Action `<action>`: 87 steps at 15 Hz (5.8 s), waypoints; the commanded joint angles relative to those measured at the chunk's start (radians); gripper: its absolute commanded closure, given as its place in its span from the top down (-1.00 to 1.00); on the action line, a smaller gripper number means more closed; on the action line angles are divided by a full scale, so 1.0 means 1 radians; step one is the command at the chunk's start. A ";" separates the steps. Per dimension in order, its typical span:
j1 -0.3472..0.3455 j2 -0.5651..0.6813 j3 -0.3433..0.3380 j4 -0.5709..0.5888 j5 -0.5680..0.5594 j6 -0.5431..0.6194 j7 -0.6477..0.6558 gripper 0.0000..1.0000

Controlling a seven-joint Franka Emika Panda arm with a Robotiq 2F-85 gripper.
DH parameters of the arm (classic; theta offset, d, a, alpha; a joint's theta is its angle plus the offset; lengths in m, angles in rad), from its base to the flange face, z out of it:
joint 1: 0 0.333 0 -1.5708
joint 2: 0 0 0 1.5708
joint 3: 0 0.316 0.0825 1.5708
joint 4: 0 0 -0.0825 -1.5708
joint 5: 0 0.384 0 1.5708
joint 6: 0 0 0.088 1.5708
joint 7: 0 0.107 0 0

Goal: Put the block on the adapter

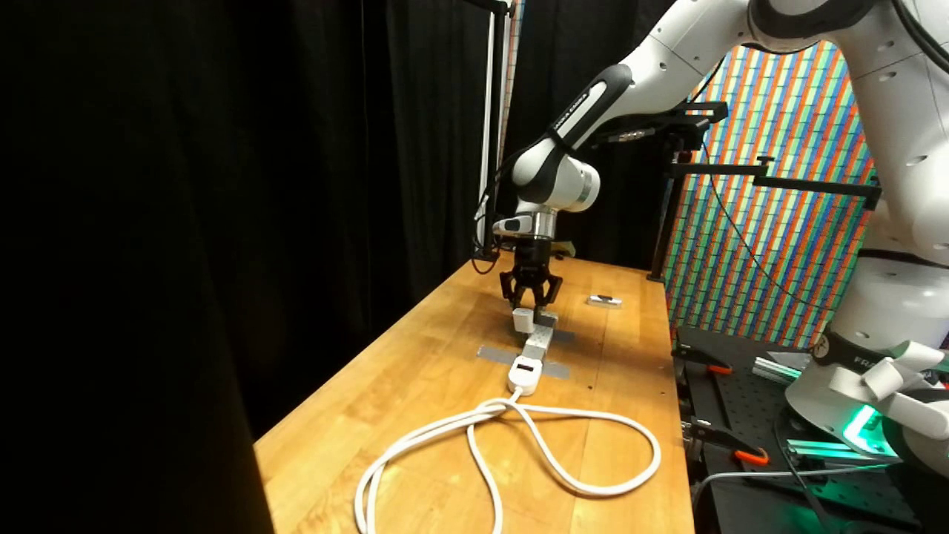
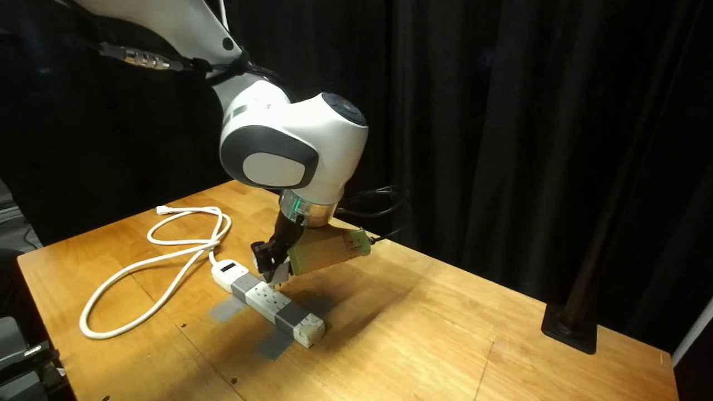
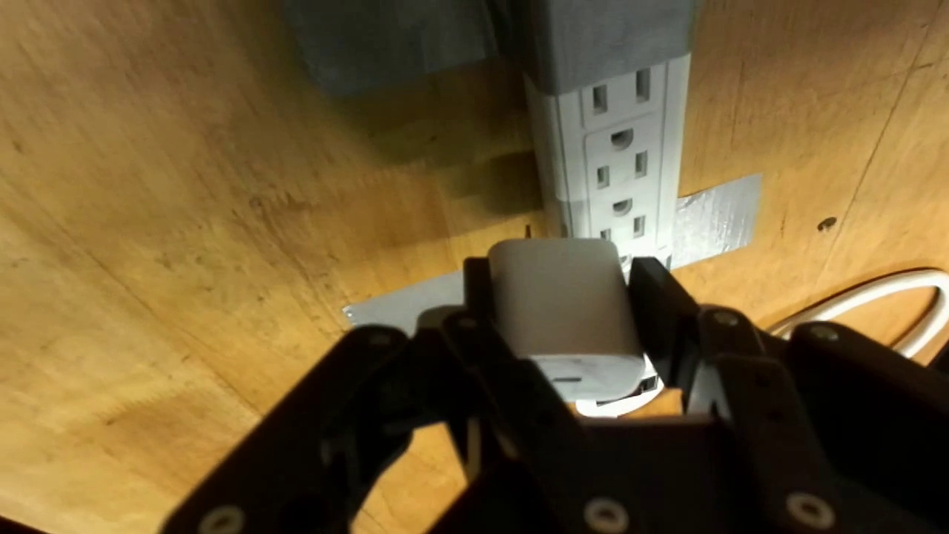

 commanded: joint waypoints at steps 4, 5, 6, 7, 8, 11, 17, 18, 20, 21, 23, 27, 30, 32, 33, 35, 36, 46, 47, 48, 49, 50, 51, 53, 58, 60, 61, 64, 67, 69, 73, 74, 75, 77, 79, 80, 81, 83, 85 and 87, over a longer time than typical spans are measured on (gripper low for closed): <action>-0.056 -0.082 0.022 -0.073 0.084 0.013 -0.054 -0.53; -0.061 -0.095 0.020 -0.083 0.094 0.007 -0.062 -0.53; -0.066 -0.104 0.019 -0.092 0.105 0.000 -0.077 -0.53; -0.073 -0.113 0.019 -0.099 0.116 -0.017 -0.098 -0.53; -0.074 -0.116 0.017 -0.103 0.126 -0.028 -0.113 -0.53; -0.070 -0.108 0.010 -0.104 0.154 -0.064 -0.165 -0.53; -0.046 -0.074 0.001 -0.090 0.141 -0.081 -0.205 -0.53; -0.044 -0.068 0.001 -0.087 0.140 -0.082 -0.209 -0.53; -0.041 -0.057 0.001 -0.082 0.142 -0.072 -0.213 -0.53; -0.040 -0.053 0.001 -0.081 0.143 -0.067 -0.214 -0.53; -0.037 -0.045 -0.001 -0.076 0.141 -0.057 -0.209 -0.53; -0.041 -0.038 0.000 -0.066 0.144 -0.044 -0.209 -0.53; -0.043 -0.036 0.001 -0.057 0.144 -0.038 -0.210 -0.53; -0.044 -0.032 0.001 -0.052 0.145 -0.042 -0.212 -0.53; -0.046 -0.028 0.002 -0.049 0.146 -0.046 -0.213 -0.53; -0.049 -0.020 0.002 -0.045 0.149 -0.050 -0.214 -0.53; -0.049 -0.016 0.002 -0.043 0.148 -0.049 -0.212 -0.53; -0.065 0.001 0.000 -0.034 0.157 -0.085 -0.219 -0.53; -0.066 0.001 0.000 -0.036 0.160 -0.088 -0.220 -0.53; -0.067 0.001 -0.001 -0.037 0.163 -0.092 -0.220 -0.53; -0.068 0.002 -0.002 -0.039 0.167 -0.093 -0.221 -0.53; -0.069 0.002 -0.004 -0.039 0.170 -0.094 -0.222 -0.53; -0.068 0.003 -0.005 -0.040 0.172 -0.094 -0.221 -0.53; -0.069 0.007 -0.008 -0.040 0.174 -0.104 -0.222 -0.53; -0.068 0.022 -0.009 -0.031 0.175 -0.100 -0.226 -0.53; -0.068 0.028 -0.010 -0.025 0.172 -0.099 -0.231 -0.53; -0.066 0.030 -0.012 -0.025 0.167 -0.095 -0.232 -0.53; -0.054 0.026 -0.019 -0.034 0.150 -0.078 -0.230 -0.53; -0.035 0.029 -0.022 -0.040 0.118 -0.062 -0.212 -0.53; -0.022 0.034 -0.021 -0.037 0.084 -0.060 -0.200 -0.53; 0.002 0.030 -0.011 -0.036 0.002 -0.037 -0.180 -0.53; 0.009 0.028 -0.010 -0.036 -0.017 -0.030 -0.175 -0.53; 0.014 0.026 -0.009 -0.035 -0.036 -0.025 -0.169 -0.53; 0.022 0.022 -0.007 -0.032 -0.070 -0.023 -0.158 -0.53; 0.026 0.016 -0.004 -0.028 -0.098 -0.031 -0.154 -0.53; 0.028 0.012 -0.004 -0.027 -0.108 -0.029 -0.150 -0.53; 0.030 0.007 -0.005 -0.027 -0.119 -0.029 -0.148 -0.53; 0.039 -0.003 -0.006 -0.036 -0.137 -0.011 -0.135 -0.53; 0.047 -0.010 -0.006 -0.048 -0.152 0.011 -0.119 -0.53; 0.055 -0.014 -0.005 -0.060 -0.166 0.033 -0.097 -0.53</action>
